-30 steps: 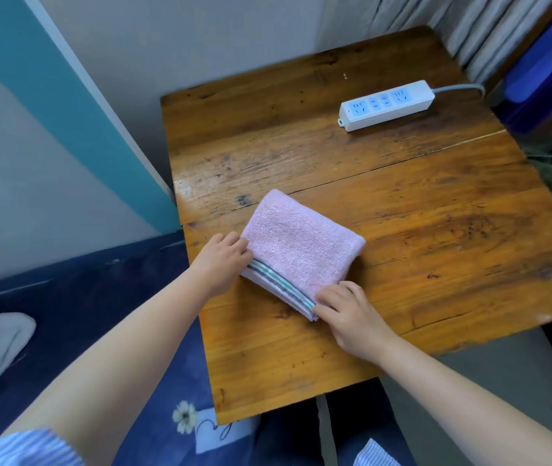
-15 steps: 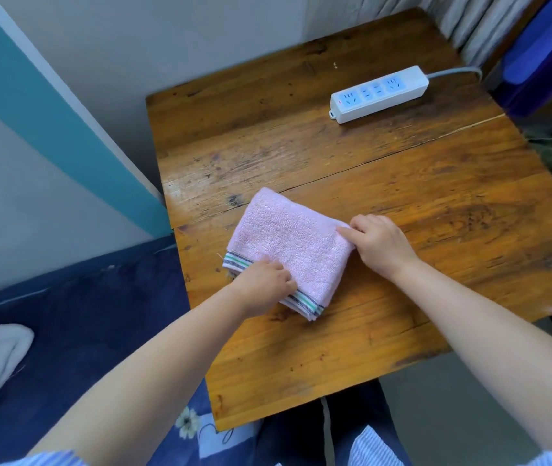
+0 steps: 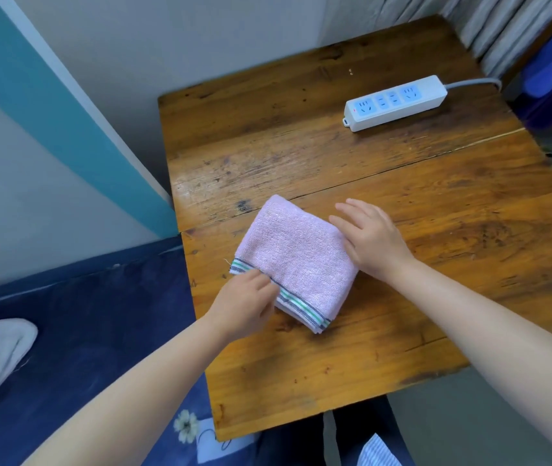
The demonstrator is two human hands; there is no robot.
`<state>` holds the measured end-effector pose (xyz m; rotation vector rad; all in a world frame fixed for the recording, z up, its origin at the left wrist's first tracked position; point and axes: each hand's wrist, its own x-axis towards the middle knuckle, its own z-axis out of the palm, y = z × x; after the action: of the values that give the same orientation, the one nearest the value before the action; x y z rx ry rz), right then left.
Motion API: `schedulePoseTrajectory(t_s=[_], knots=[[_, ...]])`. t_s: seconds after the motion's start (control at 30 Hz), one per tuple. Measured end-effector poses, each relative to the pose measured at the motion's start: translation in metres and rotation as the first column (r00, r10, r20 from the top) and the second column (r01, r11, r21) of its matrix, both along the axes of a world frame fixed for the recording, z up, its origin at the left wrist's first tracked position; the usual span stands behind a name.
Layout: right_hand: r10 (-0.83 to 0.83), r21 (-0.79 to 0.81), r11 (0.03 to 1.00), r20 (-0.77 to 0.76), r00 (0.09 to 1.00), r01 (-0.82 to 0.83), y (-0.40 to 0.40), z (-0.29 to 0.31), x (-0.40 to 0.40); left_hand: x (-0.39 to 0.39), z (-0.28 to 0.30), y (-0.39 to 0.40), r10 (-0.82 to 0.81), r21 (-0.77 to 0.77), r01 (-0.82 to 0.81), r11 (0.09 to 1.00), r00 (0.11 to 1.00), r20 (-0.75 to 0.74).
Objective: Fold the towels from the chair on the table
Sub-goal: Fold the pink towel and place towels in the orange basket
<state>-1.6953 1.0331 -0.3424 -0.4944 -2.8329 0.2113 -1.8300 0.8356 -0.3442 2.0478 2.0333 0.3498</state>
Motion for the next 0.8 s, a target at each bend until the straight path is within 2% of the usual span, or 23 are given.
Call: schedulePoseTrajectory(t_s=[0.07,0.1,0.17,0.23,0.27,0.37,0.5,0.7,0.77,0.8], knots=[[0.017,-0.170,0.985,0.173,0.985,0.013,-0.005,-0.005,-0.019,-0.002,-0.001,0.013,0.230,0.091,-0.227,0.970,0.973,-0.020],[0.037,-0.232,0.972,0.256,0.966,0.025,-0.007,-0.009,-0.027,-0.001,-0.001,0.021,0.349,0.055,-0.348,0.936,0.937,-0.008],[0.092,-0.251,0.968,0.366,0.926,0.003,-0.009,-0.021,-0.042,-0.001,-0.005,0.029,0.489,-0.178,-0.493,0.852,0.870,-0.068],[0.121,-0.246,0.969,0.425,0.897,-0.014,-0.013,-0.031,-0.051,-0.004,-0.016,0.030,0.502,-0.415,-0.520,0.747,0.850,-0.160],[0.126,-0.235,0.972,0.454,0.882,-0.018,-0.015,-0.034,-0.053,-0.005,-0.020,0.029,0.496,-0.469,-0.518,0.715,0.849,-0.182],[0.118,-0.189,0.982,0.503,0.856,-0.025,-0.014,-0.041,-0.052,-0.005,-0.030,0.027,0.482,-0.520,-0.516,0.680,0.850,-0.213],[0.109,-0.232,0.972,0.516,0.849,0.017,-0.016,-0.042,-0.052,-0.005,-0.033,0.024,0.457,-0.565,-0.499,0.657,0.860,-0.228],[0.130,-0.302,0.953,0.498,0.857,0.031,-0.010,-0.033,-0.026,-0.007,-0.029,0.025,0.451,-0.523,-0.527,0.670,0.849,-0.277],[0.157,-0.303,0.953,0.474,0.867,-0.006,0.000,-0.029,-0.002,-0.001,-0.022,0.026,0.456,-0.431,-0.544,0.720,0.839,-0.296],[0.171,-0.286,0.957,0.429,0.887,-0.046,0.003,-0.024,0.011,0.005,-0.016,0.026,0.450,-0.353,-0.526,0.774,0.849,-0.278]])
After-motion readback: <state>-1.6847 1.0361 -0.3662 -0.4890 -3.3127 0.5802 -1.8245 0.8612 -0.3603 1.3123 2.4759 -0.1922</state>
